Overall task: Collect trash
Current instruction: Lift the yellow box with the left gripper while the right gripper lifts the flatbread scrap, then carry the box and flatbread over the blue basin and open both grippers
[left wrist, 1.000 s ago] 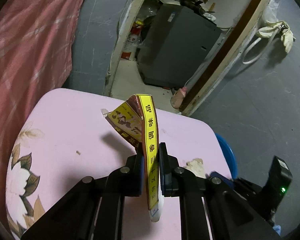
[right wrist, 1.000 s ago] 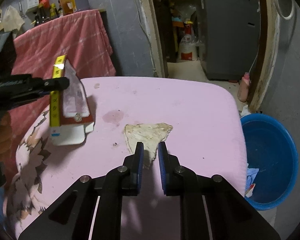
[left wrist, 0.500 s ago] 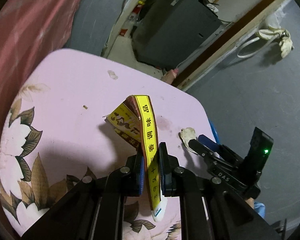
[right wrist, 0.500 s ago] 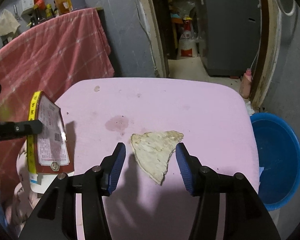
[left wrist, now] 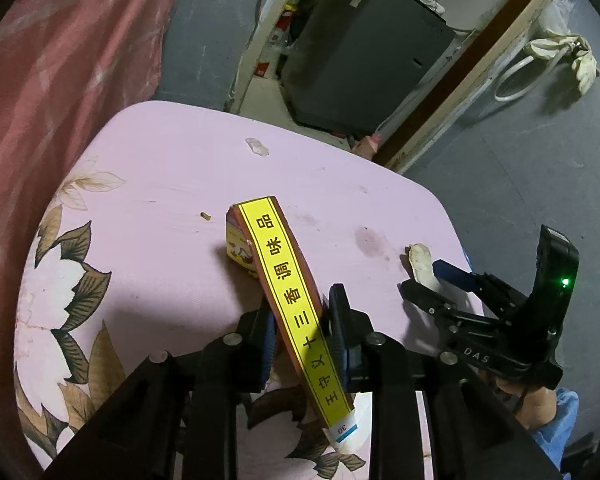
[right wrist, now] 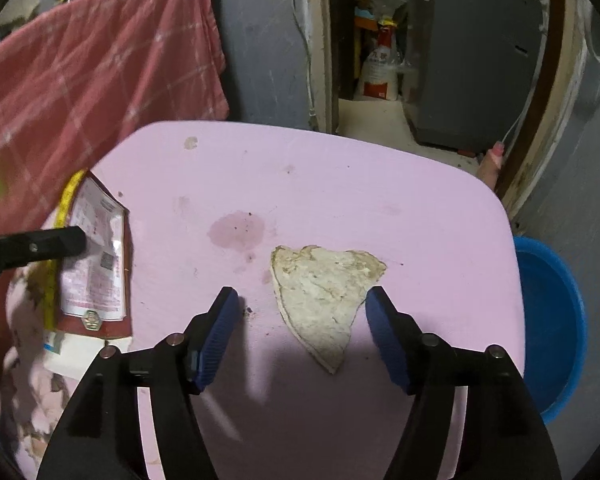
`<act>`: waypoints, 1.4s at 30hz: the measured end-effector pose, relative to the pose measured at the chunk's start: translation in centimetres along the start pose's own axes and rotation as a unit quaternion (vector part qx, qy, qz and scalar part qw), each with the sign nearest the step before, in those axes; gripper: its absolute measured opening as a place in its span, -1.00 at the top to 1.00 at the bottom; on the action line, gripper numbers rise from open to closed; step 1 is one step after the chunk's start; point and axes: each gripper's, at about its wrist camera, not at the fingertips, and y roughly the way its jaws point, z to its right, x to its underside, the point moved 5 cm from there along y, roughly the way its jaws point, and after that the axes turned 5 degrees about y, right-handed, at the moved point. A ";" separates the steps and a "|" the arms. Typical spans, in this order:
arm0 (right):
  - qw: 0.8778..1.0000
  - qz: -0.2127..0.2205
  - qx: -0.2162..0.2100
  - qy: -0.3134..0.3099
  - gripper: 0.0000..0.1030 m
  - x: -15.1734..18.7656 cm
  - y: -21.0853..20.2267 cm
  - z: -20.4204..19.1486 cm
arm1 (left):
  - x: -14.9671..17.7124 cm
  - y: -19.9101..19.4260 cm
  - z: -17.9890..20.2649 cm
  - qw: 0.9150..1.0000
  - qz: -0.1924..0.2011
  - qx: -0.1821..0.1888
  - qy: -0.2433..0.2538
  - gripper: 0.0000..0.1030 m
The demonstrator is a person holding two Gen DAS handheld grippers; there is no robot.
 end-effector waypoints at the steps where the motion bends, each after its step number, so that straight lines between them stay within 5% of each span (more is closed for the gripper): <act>1: 1.000 0.001 0.007 -0.001 -0.21 0.0 0.0 0.1 | 0.2 -0.1 0.1 1.000 0.005 -0.003 -0.001 0.58; 5: 1.000 0.010 0.004 0.021 0.17 0.2 -0.4 1.2 | 0.7 -0.5 0.9 0.999 0.026 -0.025 0.007 0.60; 10: 1.000 0.022 -0.002 0.017 0.20 0.5 -0.9 1.4 | 1.2 -0.6 2.7 0.998 0.050 -0.038 0.022 0.65; 19: 0.994 0.108 -0.014 0.028 0.28 0.4 -4.3 1.9 | 1.0 -0.9 5.8 0.995 0.083 -0.036 0.050 0.78; 29: 0.989 0.142 -0.028 0.041 0.29 0.5 -6.4 2.9 | 0.9 -0.6 7.4 0.991 0.088 -0.049 0.084 0.81; 42: 0.967 0.250 0.016 0.049 0.29 -0.2 -13.3 5.9 | -0.8 0.2 12.5 0.981 0.148 -0.038 0.123 0.81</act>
